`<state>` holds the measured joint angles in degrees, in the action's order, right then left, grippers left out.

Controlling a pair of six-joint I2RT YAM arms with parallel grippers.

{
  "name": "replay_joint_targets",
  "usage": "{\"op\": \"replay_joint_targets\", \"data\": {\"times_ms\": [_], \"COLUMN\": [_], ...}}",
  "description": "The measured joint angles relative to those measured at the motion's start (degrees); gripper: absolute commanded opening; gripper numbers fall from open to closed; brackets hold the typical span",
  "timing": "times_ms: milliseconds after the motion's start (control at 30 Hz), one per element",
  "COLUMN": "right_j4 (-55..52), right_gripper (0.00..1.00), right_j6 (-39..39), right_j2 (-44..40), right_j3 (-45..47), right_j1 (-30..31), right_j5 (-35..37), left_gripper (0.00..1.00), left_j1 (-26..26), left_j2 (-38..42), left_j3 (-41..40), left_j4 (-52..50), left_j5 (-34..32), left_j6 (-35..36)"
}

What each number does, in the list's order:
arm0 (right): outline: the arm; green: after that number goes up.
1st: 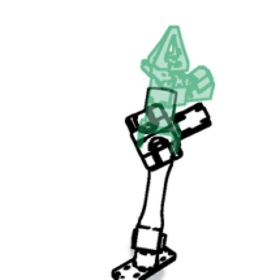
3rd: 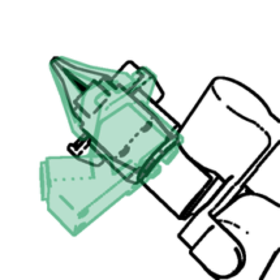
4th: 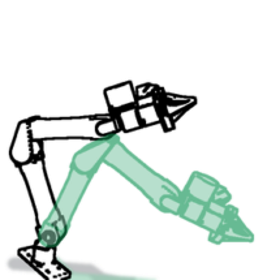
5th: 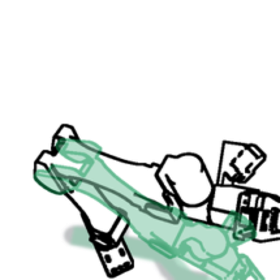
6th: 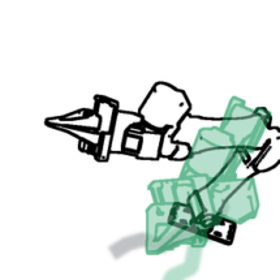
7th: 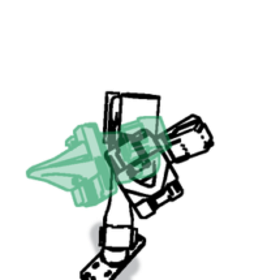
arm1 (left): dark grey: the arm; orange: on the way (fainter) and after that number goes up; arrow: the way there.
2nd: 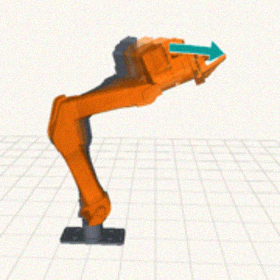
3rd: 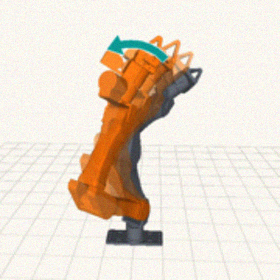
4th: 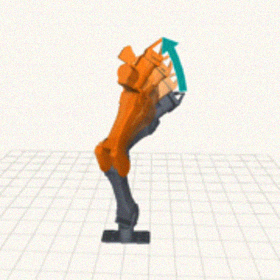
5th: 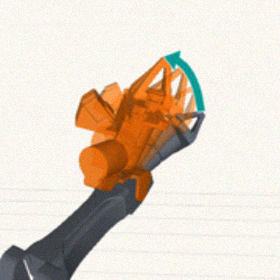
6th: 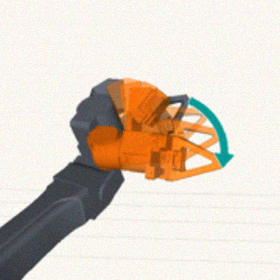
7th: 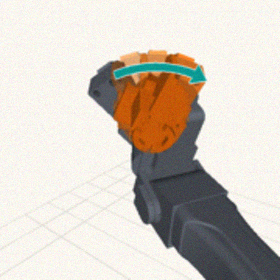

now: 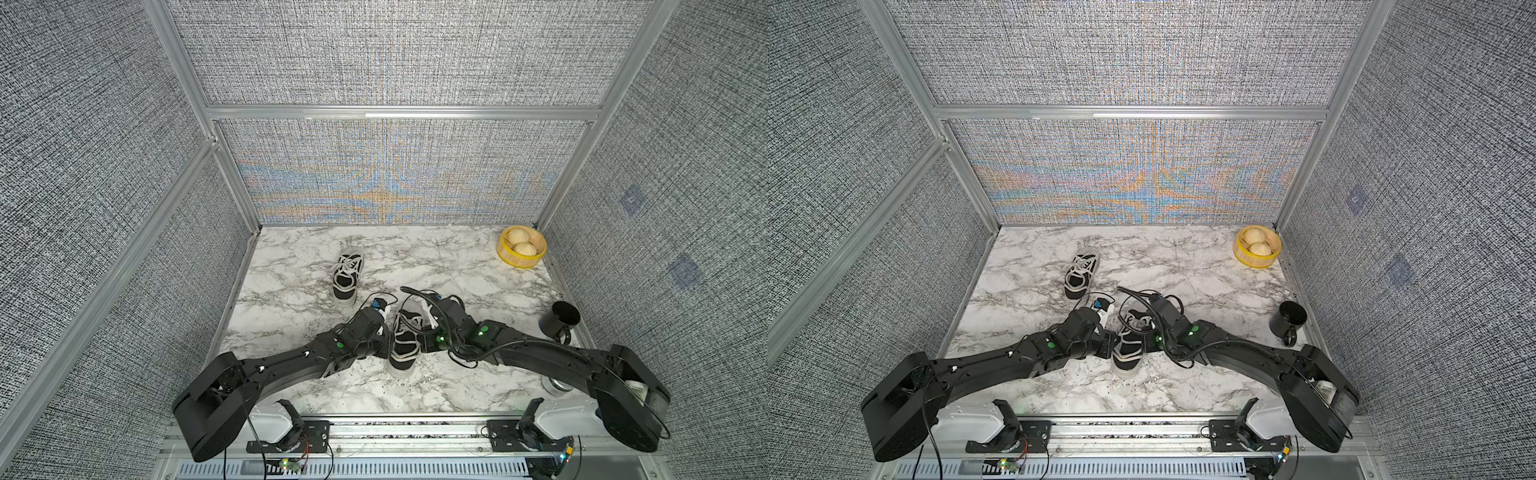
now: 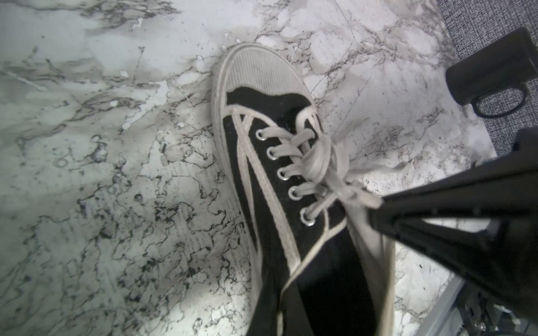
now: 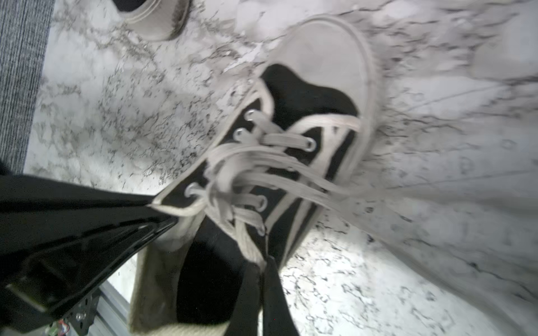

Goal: Remove the insole from the shoe
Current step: Untie the shoelace on the shoe.

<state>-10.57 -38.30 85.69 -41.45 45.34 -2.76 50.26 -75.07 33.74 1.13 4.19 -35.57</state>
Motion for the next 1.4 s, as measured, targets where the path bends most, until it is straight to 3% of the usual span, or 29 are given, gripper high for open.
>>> {"op": "replay_joint_targets", "data": {"times_ms": [167,333,533,633,800,1000,1167,1400], "right_j4": [2.9,2.1,0.2,1.7,9.6,20.0,24.9,23.0], "right_gripper": [0.0,0.02,0.54,0.7,0.73,0.73,0.73,0.73], "right_j6": [-1.1,-0.1,-1.1,-7.9,-26.0,-44.7,-51.9,-56.7], "right_j2": [-2.7,-0.3,-1.1,-5.3,-8.5,-3.4,-0.1,0.9], "right_j3": [4.1,1.6,-3.2,-3.4,-0.2,0.1,-0.3,0.2], "right_j1": [-5.6,-6.3,-4.7,-3.3,-1.5,-0.2,-0.1,0.0], "right_j5": [-4.2,-6.4,-7.4,-8.2,-8.5,-9.7,-9.6,-6.3], "left_gripper": [0.0,0.0,0.0,0.0,0.0,0.0,0.0,0.0], "left_j1": [-0.1,-0.3,-0.6,-0.7,-0.7,-0.8,-0.8,-0.8], "left_j2": [1.9,-0.3,-4.9,-5.3,-5.9,-6.1,-5.7,-5.2], "left_j3": [-2.1,-2.5,-1.1,-0.9,-0.9,-1.0,-1.3,-1.5], "left_j4": [3.3,4.9,5.2,6.1,7.6,8.4,8.8,9.0], "left_j5": [-0.9,-0.7,2.0,3.2,4.7,5.4,5.5,6.0], "left_j6": [-3.5,-4.6,-3.4,-3.0,-2.3,-1.9,-1.7,-1.5]}}
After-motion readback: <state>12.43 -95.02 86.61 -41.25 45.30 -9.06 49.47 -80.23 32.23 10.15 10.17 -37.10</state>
